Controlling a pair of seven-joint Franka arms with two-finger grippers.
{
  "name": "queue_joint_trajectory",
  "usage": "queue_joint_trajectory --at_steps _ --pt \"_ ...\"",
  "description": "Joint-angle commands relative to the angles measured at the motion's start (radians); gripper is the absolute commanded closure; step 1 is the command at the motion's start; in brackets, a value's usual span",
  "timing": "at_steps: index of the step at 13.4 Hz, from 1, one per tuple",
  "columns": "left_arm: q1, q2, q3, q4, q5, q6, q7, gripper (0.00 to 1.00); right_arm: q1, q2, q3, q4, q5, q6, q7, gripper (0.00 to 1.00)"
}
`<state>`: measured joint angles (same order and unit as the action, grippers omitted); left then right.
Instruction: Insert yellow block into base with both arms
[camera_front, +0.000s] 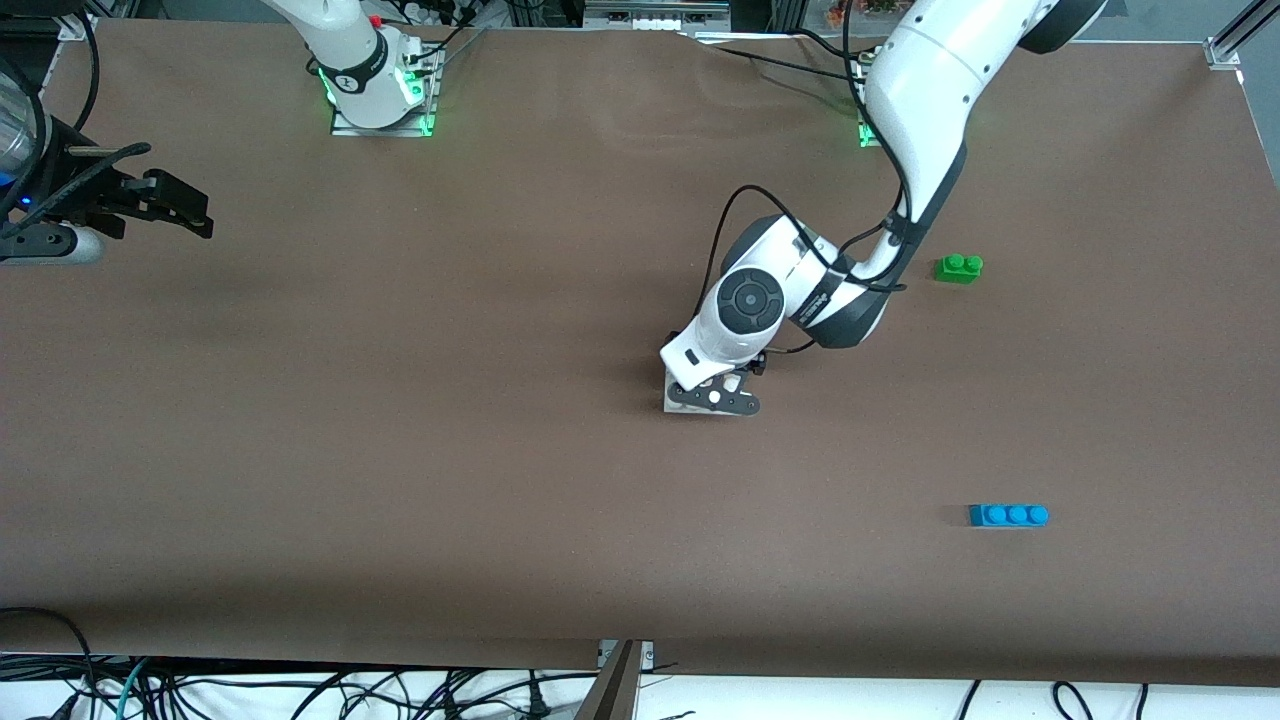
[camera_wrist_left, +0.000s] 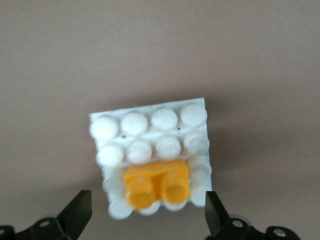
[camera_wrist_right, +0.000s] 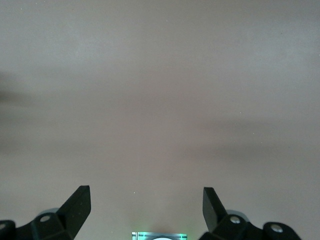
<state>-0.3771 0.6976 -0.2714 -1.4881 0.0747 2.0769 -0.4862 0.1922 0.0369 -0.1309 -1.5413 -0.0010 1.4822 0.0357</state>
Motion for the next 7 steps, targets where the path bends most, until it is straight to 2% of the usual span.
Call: queue_joint_trajectory --at_steps 1,7 --pt "0.042 -0.142 0.015 -0.017 0.017 -0.121 -0.008 0.00 0.003 -0.008 -0.001 0.013 -0.013 -0.019 -0.013 0.01" --pt "0.234 -0.369 0.011 -0.011 0.016 -0.297 0.059 0.00 0.003 -0.008 -0.001 0.015 -0.013 -0.022 -0.011 0.01"
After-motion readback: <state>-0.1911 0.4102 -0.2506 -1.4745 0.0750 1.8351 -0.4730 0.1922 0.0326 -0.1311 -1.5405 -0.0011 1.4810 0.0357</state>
